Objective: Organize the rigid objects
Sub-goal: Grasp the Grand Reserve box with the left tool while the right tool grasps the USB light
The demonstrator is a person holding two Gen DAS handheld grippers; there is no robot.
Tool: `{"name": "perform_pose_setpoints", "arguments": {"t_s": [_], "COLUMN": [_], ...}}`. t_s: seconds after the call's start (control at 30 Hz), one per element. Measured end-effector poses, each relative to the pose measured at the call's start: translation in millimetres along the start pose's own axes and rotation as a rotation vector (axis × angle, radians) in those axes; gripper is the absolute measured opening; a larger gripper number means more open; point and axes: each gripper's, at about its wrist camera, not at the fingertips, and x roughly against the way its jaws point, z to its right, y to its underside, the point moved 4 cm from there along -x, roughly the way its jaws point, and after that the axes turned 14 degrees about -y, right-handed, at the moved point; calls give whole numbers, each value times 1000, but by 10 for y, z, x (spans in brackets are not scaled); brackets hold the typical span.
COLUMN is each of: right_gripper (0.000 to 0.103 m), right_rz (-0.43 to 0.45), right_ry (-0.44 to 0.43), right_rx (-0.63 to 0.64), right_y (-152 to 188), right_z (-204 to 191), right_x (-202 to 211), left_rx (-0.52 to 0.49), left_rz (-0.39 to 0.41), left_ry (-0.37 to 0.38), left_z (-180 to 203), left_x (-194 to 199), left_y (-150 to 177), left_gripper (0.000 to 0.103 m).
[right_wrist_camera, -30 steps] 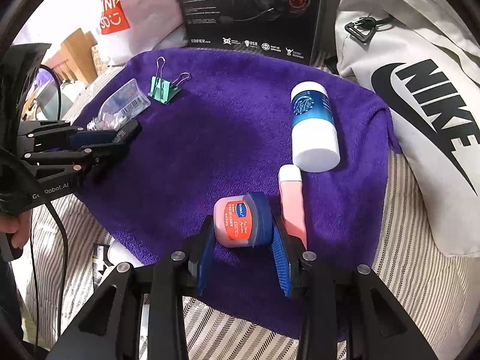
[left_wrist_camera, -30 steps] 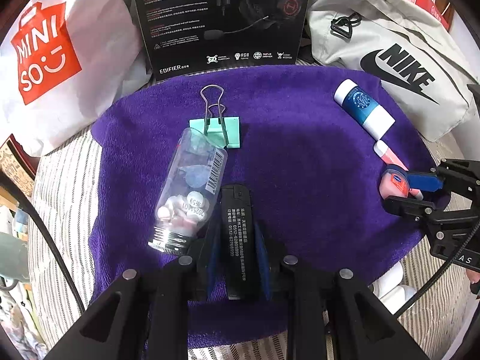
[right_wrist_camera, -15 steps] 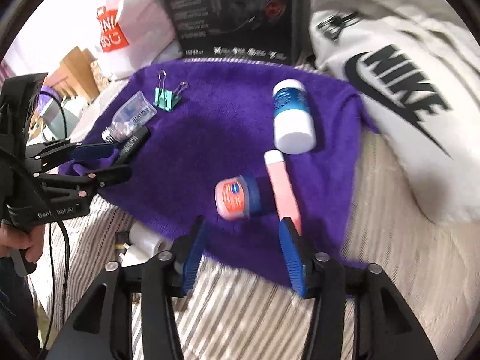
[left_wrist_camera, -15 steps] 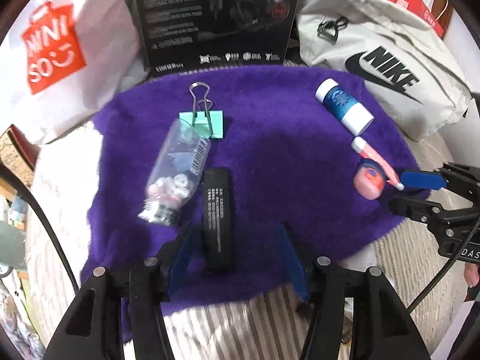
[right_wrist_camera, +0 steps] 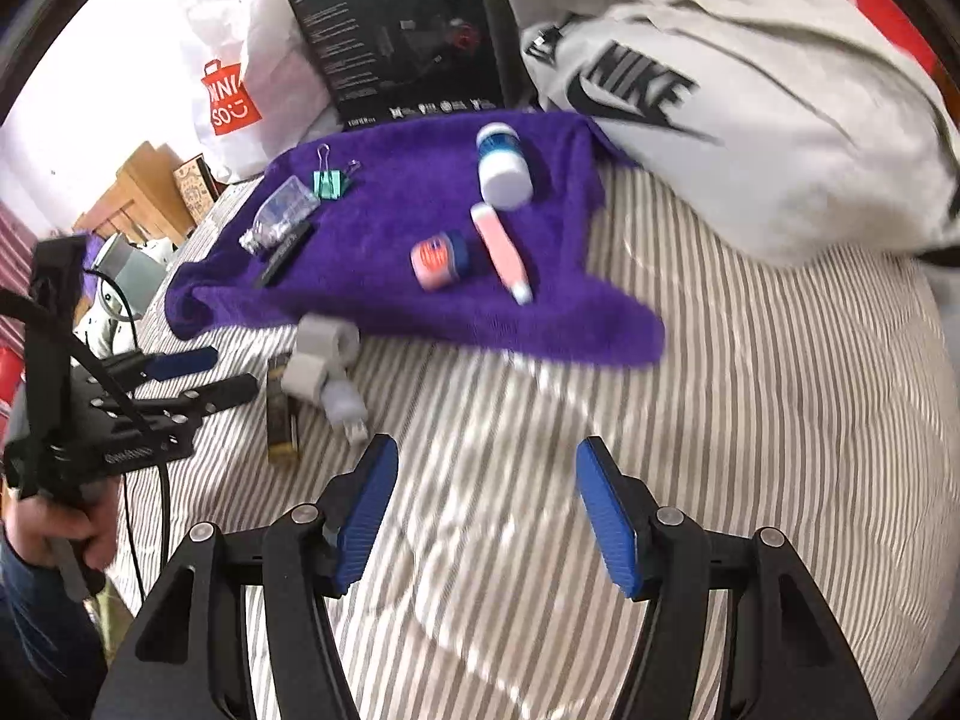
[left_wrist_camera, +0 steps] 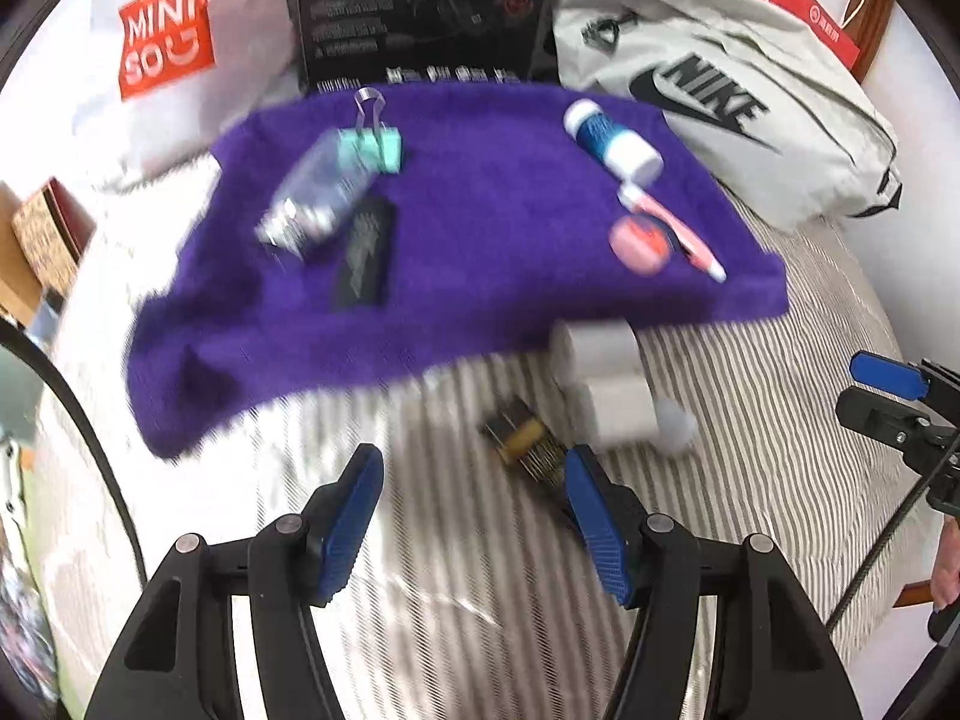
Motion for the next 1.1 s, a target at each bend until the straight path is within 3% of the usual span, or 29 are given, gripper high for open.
{"name": "perform_pose_setpoints", "arguments": {"t_s": [0.13,0.23,0.43,0.6,0.73,0.83,0.9,1.0,1.1], "right_gripper": [61,61,61,61,61,61,61,61,61], "right_rz": [-3,-7,-30,-49,-63,-68,-76,-90,-94], "right_ry": [-9,-19,-23,-38,-41,-44,-48,-55,-70], "right_rx": [-18,-17,-4,-6,17,21,22,30,52], "right_y": [109,143,208,206,192,187,187,186,148], "right_z": [-10,-38,-67,-80,-147,-165,-180,-216,-288], "right_x": [-2,-24,-97,-194,-234,-261,-298,-378,-476], "left_rx": [4,-7,-20,-4,-27,-34,-46,-65,-78], "left_rz": [-16,-23,-6,11,24,29,34,39,46], "left_ry": [23,-21,-72,-55,-74,-74,-68,-58,-47], "left_z": [197,283,131,52,125,136,144,160,157], "left_x": [-55,-132,-134,-130,-156,-147,-141,-148,-139], "left_y": [82,114,169,181,133,114,98,78,84], "left_gripper": [61,61,64,61,54,46,34,27,26]}}
